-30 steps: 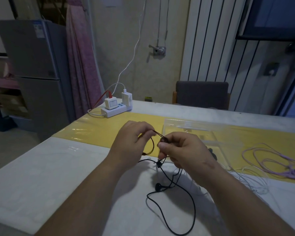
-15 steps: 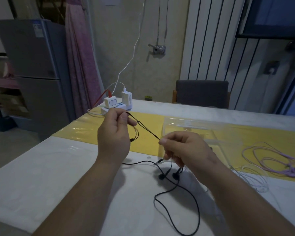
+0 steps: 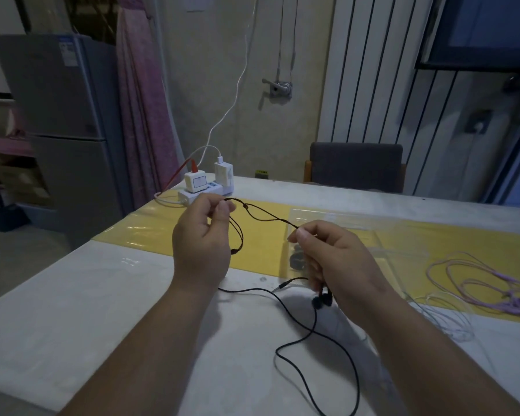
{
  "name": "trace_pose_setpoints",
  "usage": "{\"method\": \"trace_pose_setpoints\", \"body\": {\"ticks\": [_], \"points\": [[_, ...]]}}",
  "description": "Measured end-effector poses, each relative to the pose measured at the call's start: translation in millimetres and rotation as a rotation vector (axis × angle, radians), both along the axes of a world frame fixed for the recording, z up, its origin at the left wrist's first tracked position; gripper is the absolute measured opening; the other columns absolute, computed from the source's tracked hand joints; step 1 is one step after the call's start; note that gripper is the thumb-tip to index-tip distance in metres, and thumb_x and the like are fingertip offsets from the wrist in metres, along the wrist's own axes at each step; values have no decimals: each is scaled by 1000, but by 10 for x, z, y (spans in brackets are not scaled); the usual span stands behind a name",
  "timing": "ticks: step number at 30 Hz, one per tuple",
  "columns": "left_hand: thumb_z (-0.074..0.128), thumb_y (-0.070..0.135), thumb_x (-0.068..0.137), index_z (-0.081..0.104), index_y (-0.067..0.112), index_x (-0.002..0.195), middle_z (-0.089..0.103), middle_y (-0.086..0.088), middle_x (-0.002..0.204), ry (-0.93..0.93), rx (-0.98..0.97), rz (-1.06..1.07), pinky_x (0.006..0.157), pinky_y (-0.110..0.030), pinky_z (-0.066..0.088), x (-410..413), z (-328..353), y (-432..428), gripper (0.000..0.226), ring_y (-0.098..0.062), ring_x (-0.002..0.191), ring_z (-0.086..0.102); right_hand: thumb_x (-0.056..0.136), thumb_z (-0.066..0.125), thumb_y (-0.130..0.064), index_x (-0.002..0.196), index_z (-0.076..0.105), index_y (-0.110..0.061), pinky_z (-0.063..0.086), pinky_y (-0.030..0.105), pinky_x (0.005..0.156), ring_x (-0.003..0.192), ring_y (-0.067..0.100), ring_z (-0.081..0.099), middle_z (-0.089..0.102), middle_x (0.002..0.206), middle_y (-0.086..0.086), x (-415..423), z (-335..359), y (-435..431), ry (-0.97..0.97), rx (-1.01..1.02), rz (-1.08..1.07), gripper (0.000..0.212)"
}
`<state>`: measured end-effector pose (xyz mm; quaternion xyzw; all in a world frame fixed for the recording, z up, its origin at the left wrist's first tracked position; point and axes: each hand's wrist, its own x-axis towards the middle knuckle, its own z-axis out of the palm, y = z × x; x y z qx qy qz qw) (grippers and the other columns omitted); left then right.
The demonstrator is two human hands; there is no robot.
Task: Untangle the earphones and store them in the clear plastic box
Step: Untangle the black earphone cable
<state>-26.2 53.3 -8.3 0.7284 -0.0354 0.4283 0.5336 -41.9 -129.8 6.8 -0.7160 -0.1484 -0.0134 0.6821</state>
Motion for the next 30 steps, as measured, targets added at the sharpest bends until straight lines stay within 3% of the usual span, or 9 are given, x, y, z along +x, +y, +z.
{"method": "trace_pose_setpoints", "body": {"ticks": [4, 9, 13, 15, 19, 21, 24, 27, 30], "points": [[50, 22, 93, 61, 33, 87, 71, 12, 84, -27, 54, -77, 74, -15, 46, -16, -6, -31, 17, -3, 86, 64, 95, 57, -18, 71, 69, -20, 23, 26, 47, 48, 14, 27, 36, 52, -5, 6, -29, -6, 7, -30, 31, 27], [54, 24, 91, 65, 26, 91, 67, 14, 76, -31, 108, -60, 70, -23, 46, -3, -27, -23, 12, -4, 78, 62, 78, 69, -14, 79, 68, -16, 39, 30, 48, 45, 12, 41, 49, 54, -1, -1, -40, -9, -30, -29, 98, 2], [54, 23, 91, 65, 28, 92, 65, 11, 72, -31, 148, -68, 69, -29, 47, -25, -21, -30, 13, -9, 78, 62, 74, 61, -6, 117, 58, -17, 50, 34, 53, 57, 16, 54, 54, 62, 1, -47, -17, -8, 6, 47, 287, 44], [54, 23, 91, 65, 30, 91, 65, 10, 73, -34, 157, -74, 68, -30, 47, -31, -20, -35, 13, -9, 78, 62, 75, 63, -4, 121, 52, -23, 54, 37, 59, 62, 20, 56, 59, 72, 6, -62, -12, 12, 22, 84, 316, 51], [55, 23, 90, 65, 32, 91, 65, 10, 73, -49, 182, -84, 70, -38, 51, -31, -19, -44, 14, -11, 77, 63, 79, 65, -18, 108, 57, -20, 57, 41, 78, 79, 25, 66, 65, 96, 16, -76, -22, 33, -15, 131, 252, 30], [54, 23, 90, 64, 33, 92, 65, 11, 73, -53, 202, -93, 72, -42, 52, -28, -22, -41, 14, -13, 79, 63, 81, 62, -27, 100, 62, -21, 53, 39, 83, 91, 22, 66, 69, 102, 8, -76, -19, 39, -102, 53, 168, 20], [53, 26, 90, 63, 35, 94, 65, 13, 75, -54, 234, -104, 73, -45, 51, -23, -26, -38, 14, -14, 81, 63, 81, 62, -33, 91, 68, -29, 52, 37, 79, 89, 10, 61, 67, 95, -13, -66, -18, 60, -210, -73, 1, 13], [54, 25, 90, 64, 34, 92, 65, 13, 73, -59, 262, -112, 72, -46, 51, -25, -22, -50, 14, -15, 80, 62, 82, 68, -25, 83, 70, -34, 47, 28, 71, 82, 7, 55, 61, 96, -12, -71, -16, 76, -316, -204, -132, 9], [55, 23, 90, 65, 31, 92, 65, 14, 72, -61, 287, -118, 70, -46, 50, -28, -23, -59, 13, -16, 79, 62, 81, 75, -22, 80, 69, -33, 41, 24, 64, 69, 8, 50, 61, 84, -6, -85, -28, 94, -395, -252, -189, 13]]}}
